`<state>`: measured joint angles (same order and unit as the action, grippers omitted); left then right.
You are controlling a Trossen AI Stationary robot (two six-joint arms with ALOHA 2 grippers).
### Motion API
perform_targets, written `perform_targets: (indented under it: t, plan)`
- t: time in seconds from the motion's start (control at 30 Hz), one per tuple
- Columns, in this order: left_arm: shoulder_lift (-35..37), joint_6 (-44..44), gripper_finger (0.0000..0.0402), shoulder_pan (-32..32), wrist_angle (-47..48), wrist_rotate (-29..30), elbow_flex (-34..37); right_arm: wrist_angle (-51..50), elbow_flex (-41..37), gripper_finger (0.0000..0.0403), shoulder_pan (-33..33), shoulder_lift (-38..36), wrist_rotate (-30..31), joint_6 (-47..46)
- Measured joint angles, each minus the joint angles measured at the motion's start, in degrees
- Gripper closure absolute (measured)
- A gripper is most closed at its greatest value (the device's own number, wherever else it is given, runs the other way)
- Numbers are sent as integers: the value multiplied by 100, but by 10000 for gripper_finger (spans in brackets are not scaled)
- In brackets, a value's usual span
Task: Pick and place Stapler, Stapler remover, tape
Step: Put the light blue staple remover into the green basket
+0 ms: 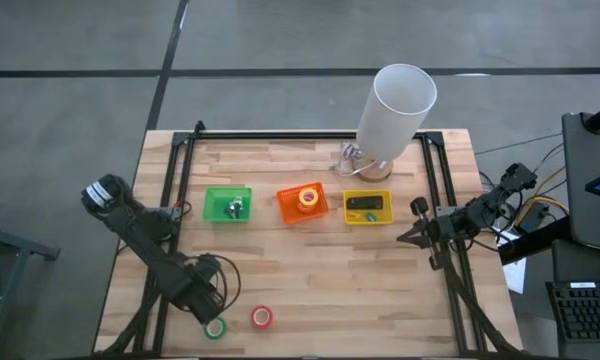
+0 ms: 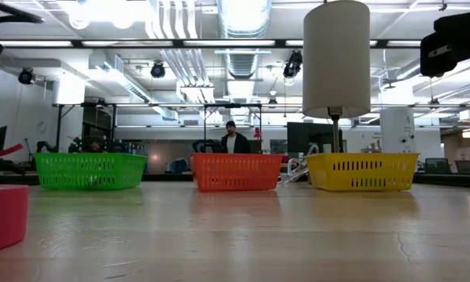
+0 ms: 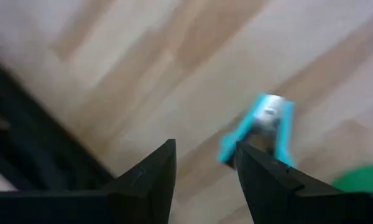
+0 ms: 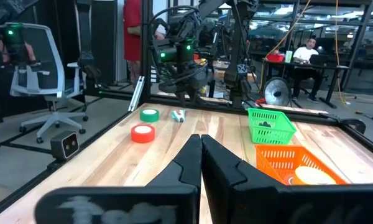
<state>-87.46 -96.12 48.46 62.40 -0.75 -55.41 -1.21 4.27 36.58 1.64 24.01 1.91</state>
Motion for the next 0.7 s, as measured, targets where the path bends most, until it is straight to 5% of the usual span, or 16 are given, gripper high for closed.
perform_targets:
  t: [0.7]
  plan:
    - [231, 21, 237, 5, -1135, -450, 674, -1, 0, 394, 0, 0, 1, -26]
